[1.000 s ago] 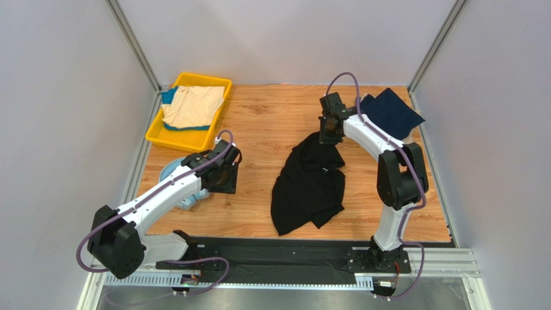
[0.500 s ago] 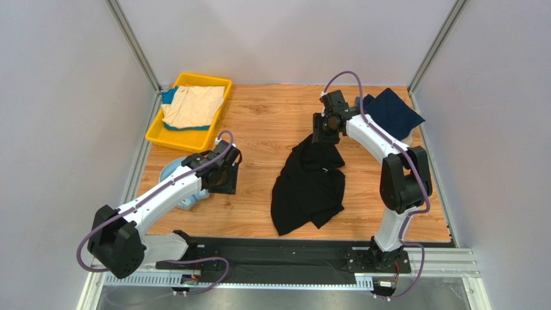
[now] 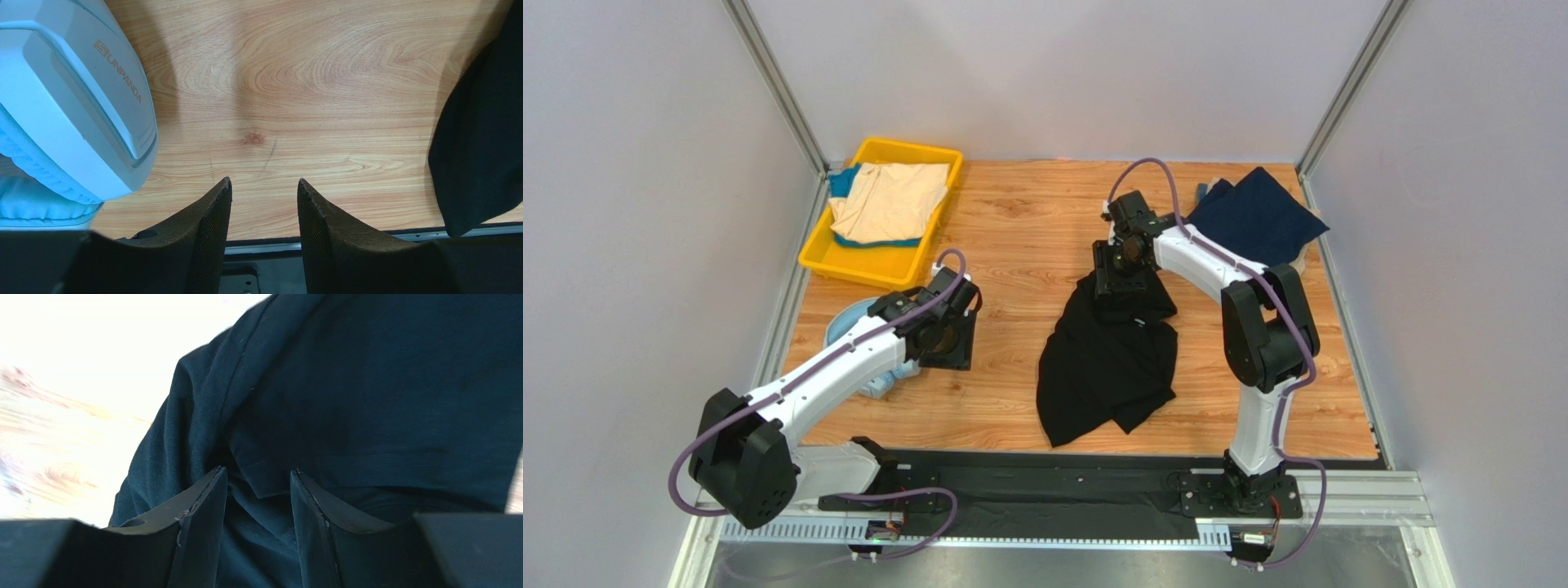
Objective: Fold and stack the t-shirts
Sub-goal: Flatten out the tshirt
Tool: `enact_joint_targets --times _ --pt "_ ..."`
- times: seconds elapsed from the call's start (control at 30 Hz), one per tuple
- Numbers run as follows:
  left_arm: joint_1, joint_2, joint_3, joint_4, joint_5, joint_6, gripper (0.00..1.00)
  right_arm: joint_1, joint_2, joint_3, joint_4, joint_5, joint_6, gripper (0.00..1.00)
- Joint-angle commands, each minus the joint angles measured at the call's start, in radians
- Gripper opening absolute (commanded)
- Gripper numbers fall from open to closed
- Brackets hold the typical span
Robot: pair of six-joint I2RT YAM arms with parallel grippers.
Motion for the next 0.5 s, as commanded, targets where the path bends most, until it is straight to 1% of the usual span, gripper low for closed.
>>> enact_joint_targets --times 0.0,0.1,0.43,0.47 --pt "0.001 -0.024 -0.006 0.016 0.005 -0.003 0.50 0.017 0.021 -0.007 0.015 -0.022 -0.015 0.48" --pt "0.001 -0.023 -0.004 0.016 0.004 -0.001 0.50 0.023 0.032 -0.004 0.010 -0.018 -0.024 0.51" --pt "0.001 -0.023 -0.006 0.016 0.005 -0.003 0.50 0.031 0.055 0.005 -0.017 0.042 -0.040 0.51" --pt "0.001 -0.023 -0.006 0.016 0.005 -0.003 0.50 0.031 0.047 0.004 -0.014 0.047 -0.043 0.50"
